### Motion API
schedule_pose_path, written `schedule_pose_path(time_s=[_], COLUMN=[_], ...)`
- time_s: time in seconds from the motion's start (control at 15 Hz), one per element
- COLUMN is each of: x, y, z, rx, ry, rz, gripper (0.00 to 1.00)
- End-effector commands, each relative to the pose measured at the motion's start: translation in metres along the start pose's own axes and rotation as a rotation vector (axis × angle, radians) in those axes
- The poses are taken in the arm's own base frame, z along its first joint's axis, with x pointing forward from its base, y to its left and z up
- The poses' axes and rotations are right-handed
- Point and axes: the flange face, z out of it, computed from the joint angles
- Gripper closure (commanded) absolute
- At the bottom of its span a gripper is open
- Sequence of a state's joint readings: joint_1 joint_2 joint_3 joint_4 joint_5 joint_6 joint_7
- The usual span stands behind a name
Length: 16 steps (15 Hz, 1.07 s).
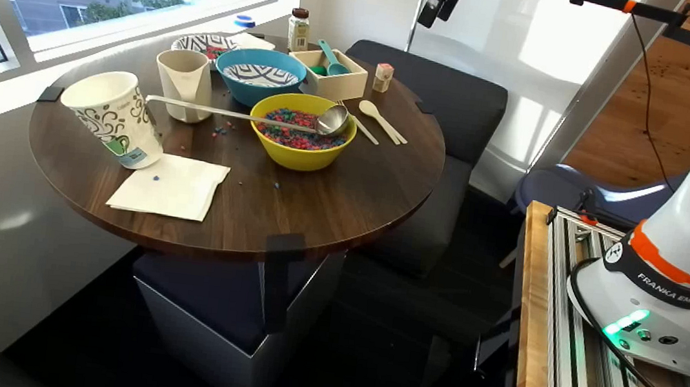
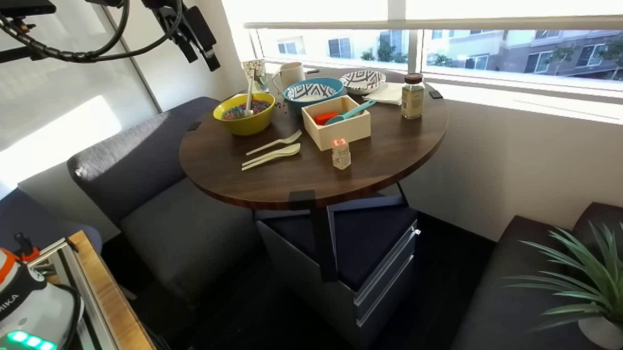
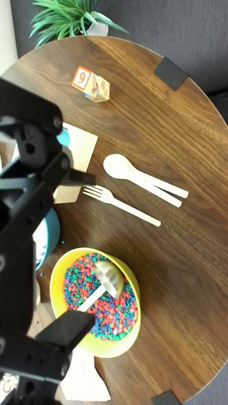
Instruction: Remove the white plate from the blue bowl and put it on the right side of the table
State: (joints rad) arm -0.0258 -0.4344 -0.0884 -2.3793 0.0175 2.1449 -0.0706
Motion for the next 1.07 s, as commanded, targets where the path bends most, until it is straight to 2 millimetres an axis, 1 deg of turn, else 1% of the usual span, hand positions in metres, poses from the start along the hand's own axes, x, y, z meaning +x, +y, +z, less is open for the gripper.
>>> schedule_pose_path(time_s=[0.0, 0.2, 0.27, 0.4, 0.53, 0.67, 0.87, 1.0], x=[0.0, 0.0, 0.008, 0.026, 0.047, 0.07, 0.107, 0.131], y=[0.0, 0.0, 0.007, 0.01, 0.009, 0.008, 0.008, 0.01], z=[-0.001, -0.001, 0.002, 0.006, 0.01, 0.02, 0.044, 0.064], rx=[0.0, 0.0, 0.012, 0.027, 0.056, 0.105, 0.197, 0.239], ry=[-0.001, -0.001, -0.006, -0.01, -0.025, -0.039, -0.042, -0.032], rz=[0.0, 0.0, 0.019, -0.042, -0.157, -0.253, -0.386, -0.439], gripper=[0.0, 0.0, 0.0, 0.0, 0.0, 0.0, 0.0, 0.0])
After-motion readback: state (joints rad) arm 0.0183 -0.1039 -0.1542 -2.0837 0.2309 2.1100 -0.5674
